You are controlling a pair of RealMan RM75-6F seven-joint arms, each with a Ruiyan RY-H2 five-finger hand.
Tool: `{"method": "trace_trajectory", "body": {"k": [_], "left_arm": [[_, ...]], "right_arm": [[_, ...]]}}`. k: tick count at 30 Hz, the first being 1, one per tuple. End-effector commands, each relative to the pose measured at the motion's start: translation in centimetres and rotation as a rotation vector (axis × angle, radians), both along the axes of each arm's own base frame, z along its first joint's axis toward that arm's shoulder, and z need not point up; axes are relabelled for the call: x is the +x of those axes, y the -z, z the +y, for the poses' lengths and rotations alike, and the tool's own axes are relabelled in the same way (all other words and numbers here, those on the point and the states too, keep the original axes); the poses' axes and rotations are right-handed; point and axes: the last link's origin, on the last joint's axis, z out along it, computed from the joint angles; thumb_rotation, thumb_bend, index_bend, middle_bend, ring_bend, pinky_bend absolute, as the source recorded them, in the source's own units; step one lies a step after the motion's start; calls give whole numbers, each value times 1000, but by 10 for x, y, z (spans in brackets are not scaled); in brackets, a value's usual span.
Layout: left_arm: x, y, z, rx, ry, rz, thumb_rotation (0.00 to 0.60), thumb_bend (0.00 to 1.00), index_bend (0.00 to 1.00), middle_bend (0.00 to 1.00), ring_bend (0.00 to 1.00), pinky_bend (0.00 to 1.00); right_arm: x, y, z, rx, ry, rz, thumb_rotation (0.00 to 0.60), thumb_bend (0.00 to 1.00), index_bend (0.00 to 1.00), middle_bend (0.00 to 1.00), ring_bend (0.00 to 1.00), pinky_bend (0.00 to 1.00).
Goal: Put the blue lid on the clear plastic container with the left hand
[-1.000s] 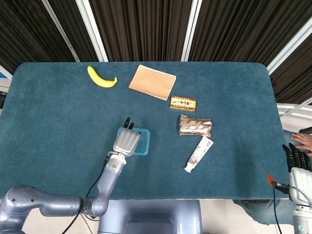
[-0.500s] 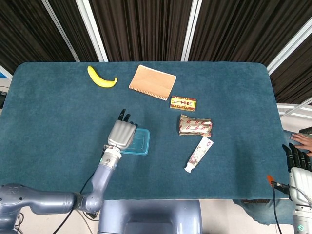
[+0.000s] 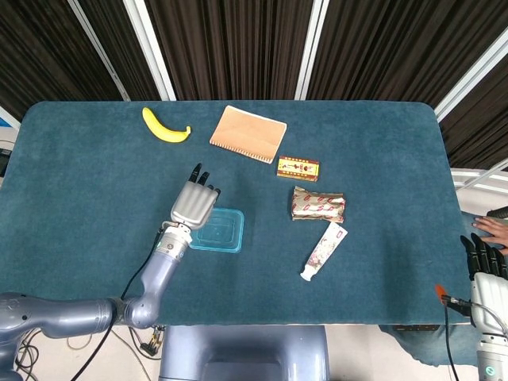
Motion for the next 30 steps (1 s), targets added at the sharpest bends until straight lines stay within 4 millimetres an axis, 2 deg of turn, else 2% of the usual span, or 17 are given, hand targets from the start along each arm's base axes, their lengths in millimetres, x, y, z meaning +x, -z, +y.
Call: {"method": "trace_trajectory", "body": {"k": [1, 8, 17, 30], "left_arm": [[9, 7, 3, -19, 46, -25, 600, 483, 602, 498, 140, 42], [24, 26, 6, -39, 116, 3, 600, 483, 603, 498, 139, 42], [35, 52, 4, -66, 121, 39, 600, 483, 608, 498, 139, 42], [36, 58, 3, -37, 105, 54, 600, 483, 616, 498, 139, 42]], "right_arm": [[0, 0, 0, -1, 2, -1, 600, 268, 52, 0, 0, 0], [0, 0, 0, 1, 2, -3, 600, 268, 52, 0, 0, 0], [0, -1, 0, -1, 5, -8, 600, 268, 52, 0, 0, 0], [-1, -1, -1, 0, 6, -12, 600, 268, 52, 0, 0, 0]]}}
